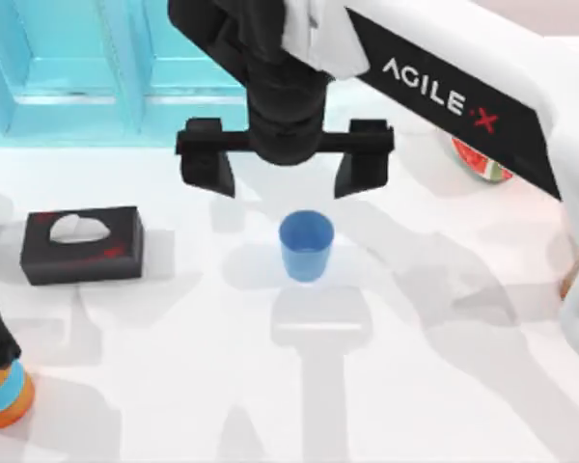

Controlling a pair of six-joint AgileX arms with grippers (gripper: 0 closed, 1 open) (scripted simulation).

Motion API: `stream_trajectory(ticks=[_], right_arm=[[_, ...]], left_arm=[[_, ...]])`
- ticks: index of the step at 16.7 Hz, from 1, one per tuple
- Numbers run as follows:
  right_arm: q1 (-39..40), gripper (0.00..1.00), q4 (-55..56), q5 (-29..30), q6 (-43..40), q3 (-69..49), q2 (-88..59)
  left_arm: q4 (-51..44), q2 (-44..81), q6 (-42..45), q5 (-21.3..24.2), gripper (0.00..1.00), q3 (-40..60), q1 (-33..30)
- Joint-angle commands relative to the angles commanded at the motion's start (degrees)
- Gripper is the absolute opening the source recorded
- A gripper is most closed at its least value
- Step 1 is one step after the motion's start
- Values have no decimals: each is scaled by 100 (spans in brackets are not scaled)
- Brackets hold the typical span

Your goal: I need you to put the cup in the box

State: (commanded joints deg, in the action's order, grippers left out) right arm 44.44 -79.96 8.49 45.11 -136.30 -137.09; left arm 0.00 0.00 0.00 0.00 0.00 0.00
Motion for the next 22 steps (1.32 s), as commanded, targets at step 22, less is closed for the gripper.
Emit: stream_trajectory(ticks=[22], right_arm=[[-92, 100, 1877, -10, -80, 1463, -519]], left_arm=[[0, 0, 0, 0, 100, 0, 0]])
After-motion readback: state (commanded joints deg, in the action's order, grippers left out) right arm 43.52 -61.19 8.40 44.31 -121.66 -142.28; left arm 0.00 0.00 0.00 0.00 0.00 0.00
